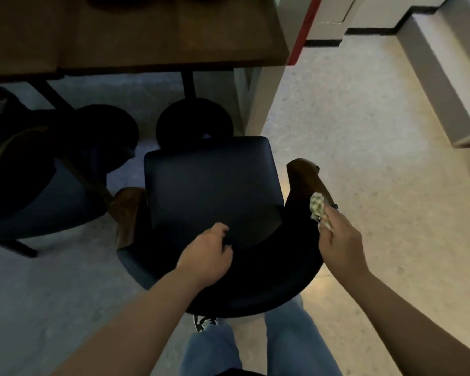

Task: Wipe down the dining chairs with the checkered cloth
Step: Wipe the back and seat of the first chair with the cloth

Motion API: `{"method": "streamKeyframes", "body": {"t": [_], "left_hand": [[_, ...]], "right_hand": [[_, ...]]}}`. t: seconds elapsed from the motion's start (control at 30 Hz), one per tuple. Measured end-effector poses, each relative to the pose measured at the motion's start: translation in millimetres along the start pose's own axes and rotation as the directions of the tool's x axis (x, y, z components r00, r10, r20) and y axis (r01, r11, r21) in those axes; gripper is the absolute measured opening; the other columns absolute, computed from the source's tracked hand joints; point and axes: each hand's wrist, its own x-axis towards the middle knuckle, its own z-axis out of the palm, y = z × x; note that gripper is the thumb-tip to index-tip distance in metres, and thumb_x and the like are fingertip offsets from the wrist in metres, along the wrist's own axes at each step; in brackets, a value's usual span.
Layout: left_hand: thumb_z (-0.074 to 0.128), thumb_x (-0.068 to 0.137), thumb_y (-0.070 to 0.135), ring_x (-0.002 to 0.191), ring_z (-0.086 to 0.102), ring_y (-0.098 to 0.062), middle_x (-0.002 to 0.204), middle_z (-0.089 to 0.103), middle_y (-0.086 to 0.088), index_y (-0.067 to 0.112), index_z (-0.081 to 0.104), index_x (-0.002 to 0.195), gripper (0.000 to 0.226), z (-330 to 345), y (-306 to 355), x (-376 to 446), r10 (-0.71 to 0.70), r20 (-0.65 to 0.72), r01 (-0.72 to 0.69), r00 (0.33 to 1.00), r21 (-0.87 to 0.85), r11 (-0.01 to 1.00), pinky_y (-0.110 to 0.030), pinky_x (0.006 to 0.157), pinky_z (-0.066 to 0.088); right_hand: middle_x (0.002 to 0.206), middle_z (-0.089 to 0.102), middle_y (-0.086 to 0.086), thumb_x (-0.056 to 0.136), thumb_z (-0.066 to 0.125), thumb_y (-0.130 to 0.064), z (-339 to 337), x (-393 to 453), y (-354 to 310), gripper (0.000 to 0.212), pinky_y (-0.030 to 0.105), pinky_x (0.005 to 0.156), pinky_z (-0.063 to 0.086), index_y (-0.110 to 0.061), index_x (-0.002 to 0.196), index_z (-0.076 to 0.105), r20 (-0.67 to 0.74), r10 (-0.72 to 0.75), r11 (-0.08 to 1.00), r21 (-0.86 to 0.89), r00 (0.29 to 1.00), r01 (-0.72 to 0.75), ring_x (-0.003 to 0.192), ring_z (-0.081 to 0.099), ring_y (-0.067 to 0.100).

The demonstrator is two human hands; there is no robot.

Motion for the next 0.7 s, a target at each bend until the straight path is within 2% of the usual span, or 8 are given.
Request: {"method": "streamKeyframes", "body": {"t": [0.13,0.2,0.27,0.37,0.43,0.5,0.6,0.7], "left_hand": [[0.051,0.099,0.027,0.115,0.054,-0.011,0.137,0.053,0.001,0.021,0.04,0.141,0.044,21.3,65.3,41.6,0.011,0.008,-0.008,1.0,-0.278,0.961,-0.021,0.088,0.047],[0.049,0.1,0.027,0.113,0.051,-0.008,0.14,0.051,0.002,0.022,0.039,0.142,0.044,31.0,96.6,68.5,-0.042,0.0,0.039,0.999,-0.385,0.922,-0.013,0.081,0.042],[0.046,0.101,0.03,0.119,0.05,-0.012,0.143,0.048,0.002,0.022,0.037,0.144,0.044,40.8,125.1,98.0,-0.117,-0.021,0.096,0.993,-0.436,0.895,-0.018,0.089,0.038],[0.041,0.102,0.038,0.137,0.039,-0.018,0.151,0.041,0.0,0.022,0.035,0.148,0.049,57.7,158.8,139.2,-0.227,-0.105,0.157,0.968,-0.453,0.878,-0.027,0.107,0.032],[0.037,0.102,0.045,0.143,0.031,-0.019,0.154,0.036,0.0,0.023,0.033,0.149,0.052,70.2,176.0,164.5,-0.283,-0.146,0.176,0.948,-0.499,0.848,-0.036,0.116,0.027],[0.035,0.102,0.047,0.139,0.036,-0.019,0.153,0.038,0.001,0.024,0.035,0.149,0.052,79.7,189.5,191.2,-0.349,-0.141,0.217,0.927,-0.558,0.801,-0.033,0.112,0.03],[0.038,0.103,0.043,0.12,0.049,-0.017,0.142,0.046,0.002,0.028,0.042,0.143,0.043,85.8,198.5,226.6,-0.462,-0.11,0.304,0.88,-0.616,0.727,-0.025,0.091,0.034],[0.043,0.101,0.04,0.091,0.049,-0.003,0.126,0.049,0.003,0.035,0.052,0.123,0.025,87.0,195.6,249.9,-0.512,-0.117,0.327,0.851,-0.645,0.691,-0.02,0.07,0.036]], "right_hand": [[0.121,0.062,0.019,0.096,0.05,-0.005,-2.5,40.1,14.9,0.036,0.022,0.087,0.042,0.003,0.13,0.053,-0.179,0.129,0.984,0.141,0.975,-0.105,0.107,0.06,0.032],[0.119,0.064,0.016,0.097,0.047,-0.009,-1.5,61.7,29.7,0.034,0.015,0.084,0.038,0.001,0.129,0.055,-0.16,0.269,0.948,0.217,0.95,-0.232,0.107,0.059,0.029],[0.105,0.064,0.007,0.098,0.046,-0.008,1.6,76.5,40.6,0.029,0.004,0.071,0.033,0.0,0.123,0.058,-0.095,0.337,0.907,0.301,0.937,-0.295,0.095,0.059,0.024],[0.097,0.062,0.001,0.095,0.047,-0.004,6.2,86.6,54.8,0.03,-0.005,0.068,0.031,-0.001,0.122,0.059,0.044,0.143,0.925,0.35,0.989,-0.149,0.084,0.058,0.016],[0.102,0.064,-0.003,0.092,0.045,-0.01,6.4,94.1,69.5,0.035,-0.001,0.074,0.037,-0.005,0.124,0.06,0.164,0.007,0.912,0.403,0.986,-0.073,0.086,0.06,0.008],[0.097,0.067,-0.007,0.094,0.046,-0.01,5.0,107.2,92.4,0.032,0.006,0.072,0.044,-0.013,0.121,0.062,0.231,0.004,0.882,0.458,0.973,-0.113,0.082,0.062,0.007],[0.079,0.067,0.001,0.097,0.048,-0.008,7.3,134.3,133.6,0.023,0.036,0.069,0.05,-0.024,0.098,0.064,0.28,0.239,0.813,0.465,0.93,-0.35,0.074,0.061,0.02],[0.079,0.063,0.003,0.097,0.047,-0.013,29.6,162.8,176.7,0.018,0.036,0.07,0.046,-0.009,0.09,0.062,0.34,0.438,0.73,0.405,0.832,-0.551,0.076,0.059,0.022]]}}
